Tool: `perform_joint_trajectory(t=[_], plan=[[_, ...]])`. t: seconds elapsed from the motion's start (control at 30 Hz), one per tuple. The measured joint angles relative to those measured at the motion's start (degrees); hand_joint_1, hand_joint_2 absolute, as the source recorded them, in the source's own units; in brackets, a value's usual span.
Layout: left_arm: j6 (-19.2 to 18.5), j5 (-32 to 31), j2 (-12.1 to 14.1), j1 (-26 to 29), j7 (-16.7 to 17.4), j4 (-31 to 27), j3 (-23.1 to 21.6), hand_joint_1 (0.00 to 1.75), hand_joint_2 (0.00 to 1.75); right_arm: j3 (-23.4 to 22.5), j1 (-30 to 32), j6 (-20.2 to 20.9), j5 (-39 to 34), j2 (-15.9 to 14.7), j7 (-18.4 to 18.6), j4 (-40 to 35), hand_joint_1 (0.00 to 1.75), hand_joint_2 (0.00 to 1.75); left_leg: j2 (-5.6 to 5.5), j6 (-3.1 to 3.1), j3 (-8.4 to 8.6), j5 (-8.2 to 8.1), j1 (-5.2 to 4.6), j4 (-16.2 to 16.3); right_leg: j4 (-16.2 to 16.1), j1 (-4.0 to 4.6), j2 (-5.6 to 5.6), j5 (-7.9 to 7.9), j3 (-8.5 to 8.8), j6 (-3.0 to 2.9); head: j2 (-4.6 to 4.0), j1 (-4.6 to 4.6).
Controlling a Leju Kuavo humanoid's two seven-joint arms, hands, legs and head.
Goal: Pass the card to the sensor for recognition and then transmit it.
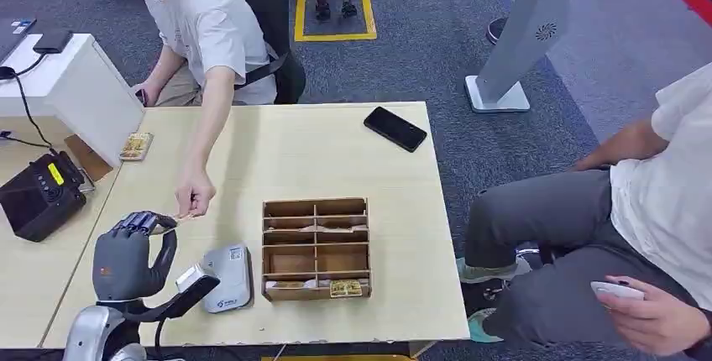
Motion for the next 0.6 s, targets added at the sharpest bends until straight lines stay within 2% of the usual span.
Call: perform_joint_trajectory(t=[0.37,0.5,0.6], plan=[[0.0,0.6,0.0,0.5,-0.1,0.0,0.0,1.75,1.75,0.0,0.0,-0.2,0.0,0.0,-0.4,0.2,0.0,0.0,0.0,0.0,0.0,0.0,0.0,0.0,0.0,0.0,0.0,0.0,0.0,0.0,0.0,0.0],[-0.2,2.9,0.0,0.7,-2.3,-0.2,0.0,1.75,1.75,0.0,0.0,-0.2,0.0,0.0,-1.0,0.3,0.0,0.0,0.01,0.0,0.0,0.0,0.0,0.0,0.0,0.0,0.0,0.0,0.0,0.0,0.0,0.0],[-1.3,7.9,0.0,1.2,-4.5,-1.2,0.0,1.75,1.75,0.0,0.0,-0.3,0.0,0.0,-1.1,0.4,0.0,0.0,0.0,0.0,0.0,0.0,0.0,0.0,0.0,0.0,0.0,0.0,0.0,0.0,0.0,0.0]])
